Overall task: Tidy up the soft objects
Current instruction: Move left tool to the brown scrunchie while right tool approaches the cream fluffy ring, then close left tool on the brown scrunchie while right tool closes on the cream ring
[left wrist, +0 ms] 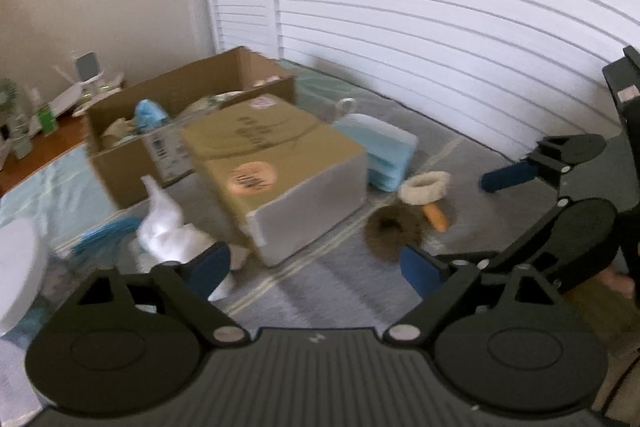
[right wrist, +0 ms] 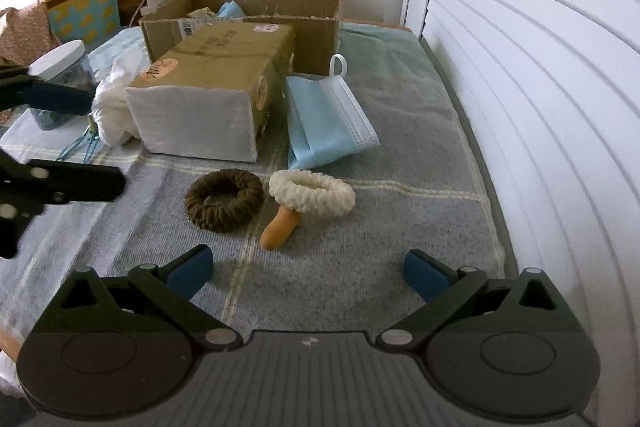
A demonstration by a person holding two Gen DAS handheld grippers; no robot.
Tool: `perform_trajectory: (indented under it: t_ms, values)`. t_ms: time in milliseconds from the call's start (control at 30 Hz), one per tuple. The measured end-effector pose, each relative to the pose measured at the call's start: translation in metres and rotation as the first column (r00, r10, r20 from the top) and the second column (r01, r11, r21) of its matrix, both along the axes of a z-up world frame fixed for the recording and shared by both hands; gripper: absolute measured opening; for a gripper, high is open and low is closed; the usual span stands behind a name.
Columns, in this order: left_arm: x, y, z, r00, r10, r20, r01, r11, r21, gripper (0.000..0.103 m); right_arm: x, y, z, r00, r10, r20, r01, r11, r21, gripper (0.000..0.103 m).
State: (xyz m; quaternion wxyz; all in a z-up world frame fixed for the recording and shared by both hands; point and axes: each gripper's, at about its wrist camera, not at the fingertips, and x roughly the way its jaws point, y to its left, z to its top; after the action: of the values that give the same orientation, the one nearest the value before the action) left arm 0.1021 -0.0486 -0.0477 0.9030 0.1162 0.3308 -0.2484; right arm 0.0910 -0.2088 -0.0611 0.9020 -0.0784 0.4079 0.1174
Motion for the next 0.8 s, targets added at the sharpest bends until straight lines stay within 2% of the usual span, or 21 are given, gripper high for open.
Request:
perform_trajectory:
  t_ms: [200, 267, 433, 600, 700, 800]
  values:
    - [0.009, -0.028, -0.010, 0.996, -0.074, -0.039, 0.074, 0.997, -0.002, 0.067, -0.010, -0.005, -0.002, 0.999, 0.010, 0.052, -0.011, 1.000, 0.014, 0.103]
    - [0.014, -0.036, -0.014, 0.995, -0.079, -0.058, 0.079, 0.997, 0.000, 0.063, -0.013, -0.006, -0.002, 0.998, 0.012, 0.060, -0.013, 1.000, 0.017, 0.103]
    - [0.023, -0.047, -0.021, 0.992, -0.084, -0.089, 0.084, 0.996, -0.010, 0.061, -0.017, -0.006, -0.002, 0.997, 0.007, 0.073, -0.009, 1.000, 0.019, 0.103]
    - [0.026, -0.050, -0.025, 0.989, -0.099, -0.109, 0.098, 0.995, -0.020, 0.044, -0.018, -0.007, -0.002, 0.997, 0.012, 0.076, -0.013, 1.000, 0.020, 0.103]
    - [0.026, -0.049, -0.026, 0.990, -0.100, -0.103, 0.099, 0.995, -0.014, 0.037, -0.019, -0.007, -0.002, 0.997, 0.010, 0.074, -0.012, 1.000, 0.020, 0.103]
    - [0.025, -0.044, -0.025, 0.990, -0.090, -0.107, 0.089, 0.996, -0.016, 0.035, -0.018, -0.006, -0.002, 0.997, 0.009, 0.072, -0.010, 1.000, 0.019, 0.103]
